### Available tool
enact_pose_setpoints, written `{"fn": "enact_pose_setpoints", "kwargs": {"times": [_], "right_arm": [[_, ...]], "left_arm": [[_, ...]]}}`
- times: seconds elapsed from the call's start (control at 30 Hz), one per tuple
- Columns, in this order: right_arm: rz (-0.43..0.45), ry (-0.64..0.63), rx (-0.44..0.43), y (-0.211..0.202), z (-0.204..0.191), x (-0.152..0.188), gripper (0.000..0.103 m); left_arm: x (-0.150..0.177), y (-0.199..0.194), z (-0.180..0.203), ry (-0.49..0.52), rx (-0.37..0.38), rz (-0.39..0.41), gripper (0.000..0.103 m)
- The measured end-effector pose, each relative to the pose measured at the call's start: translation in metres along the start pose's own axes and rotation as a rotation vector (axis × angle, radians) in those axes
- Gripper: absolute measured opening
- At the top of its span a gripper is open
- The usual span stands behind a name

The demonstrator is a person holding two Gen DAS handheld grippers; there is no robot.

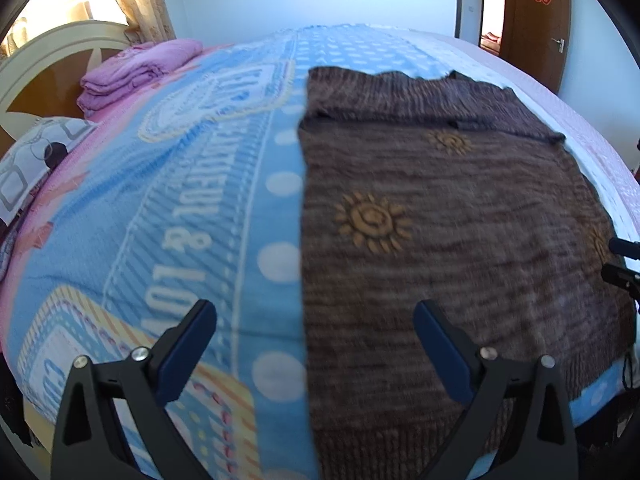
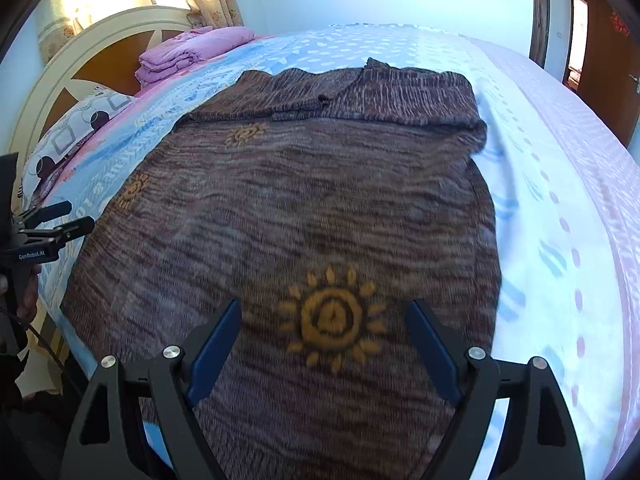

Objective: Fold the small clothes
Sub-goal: 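Release the sweater and move both grippers toward the hem, then grasp the sweater hem with the left gripper while the right gripper grasps it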

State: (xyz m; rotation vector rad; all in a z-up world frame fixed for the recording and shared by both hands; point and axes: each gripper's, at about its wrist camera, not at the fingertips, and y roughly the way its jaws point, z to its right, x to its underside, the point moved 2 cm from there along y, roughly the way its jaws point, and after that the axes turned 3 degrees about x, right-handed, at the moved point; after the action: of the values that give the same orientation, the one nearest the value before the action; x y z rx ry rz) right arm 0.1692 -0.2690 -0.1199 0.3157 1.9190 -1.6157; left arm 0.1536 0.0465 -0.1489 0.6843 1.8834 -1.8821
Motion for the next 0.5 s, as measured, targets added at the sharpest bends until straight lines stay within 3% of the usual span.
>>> {"fn": "enact_pose_setpoints", "kwargs": {"times": [0.33,0.5], "right_arm": [[-0.008,0.065,0.002,-0.026,0.011,0.038,0.085],[0.000,0.139,0.022,-0.046,0.029,0.060,0.085]], "left_arm": [[0.041,-0.013,0.008,-0.005,0.063,-0.048,0.076],[0.062,-0.018,0.008,-0.012,0.076,-0.053,0.075]]}}
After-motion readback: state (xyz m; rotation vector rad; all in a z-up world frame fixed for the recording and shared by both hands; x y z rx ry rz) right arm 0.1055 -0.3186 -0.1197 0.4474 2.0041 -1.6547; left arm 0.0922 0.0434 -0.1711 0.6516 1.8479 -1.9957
